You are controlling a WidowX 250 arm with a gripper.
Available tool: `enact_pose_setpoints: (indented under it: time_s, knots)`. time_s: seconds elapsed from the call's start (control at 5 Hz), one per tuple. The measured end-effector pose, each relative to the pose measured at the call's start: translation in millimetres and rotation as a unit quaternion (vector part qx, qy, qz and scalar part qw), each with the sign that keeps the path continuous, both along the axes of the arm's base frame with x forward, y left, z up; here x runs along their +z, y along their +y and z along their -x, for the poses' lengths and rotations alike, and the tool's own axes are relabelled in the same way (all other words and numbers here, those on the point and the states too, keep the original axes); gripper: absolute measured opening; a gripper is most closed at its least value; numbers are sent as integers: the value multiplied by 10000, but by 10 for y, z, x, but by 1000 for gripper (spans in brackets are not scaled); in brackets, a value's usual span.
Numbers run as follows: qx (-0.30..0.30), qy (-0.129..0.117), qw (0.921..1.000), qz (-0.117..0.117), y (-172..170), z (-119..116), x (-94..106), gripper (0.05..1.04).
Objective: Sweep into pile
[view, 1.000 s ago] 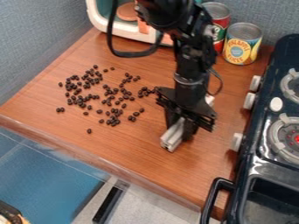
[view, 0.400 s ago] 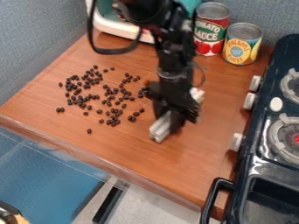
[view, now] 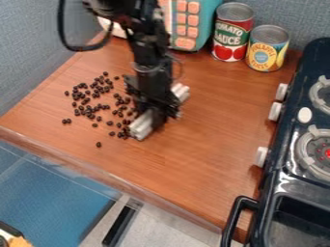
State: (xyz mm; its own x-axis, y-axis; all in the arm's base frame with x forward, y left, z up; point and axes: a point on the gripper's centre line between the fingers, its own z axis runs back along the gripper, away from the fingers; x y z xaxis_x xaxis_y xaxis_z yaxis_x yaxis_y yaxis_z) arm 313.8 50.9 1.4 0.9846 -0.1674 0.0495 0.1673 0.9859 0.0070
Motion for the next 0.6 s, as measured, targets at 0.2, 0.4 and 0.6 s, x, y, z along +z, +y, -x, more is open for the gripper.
enact_pose_setpoints:
  time_s: [0.2,0.4,0.6]
  knots:
    - [310,6,9995,45,190,28,-3,389]
    - [933,-68,9955,152,429,63,5,389]
    - [1425,-99,9894,265,566,106,7,389]
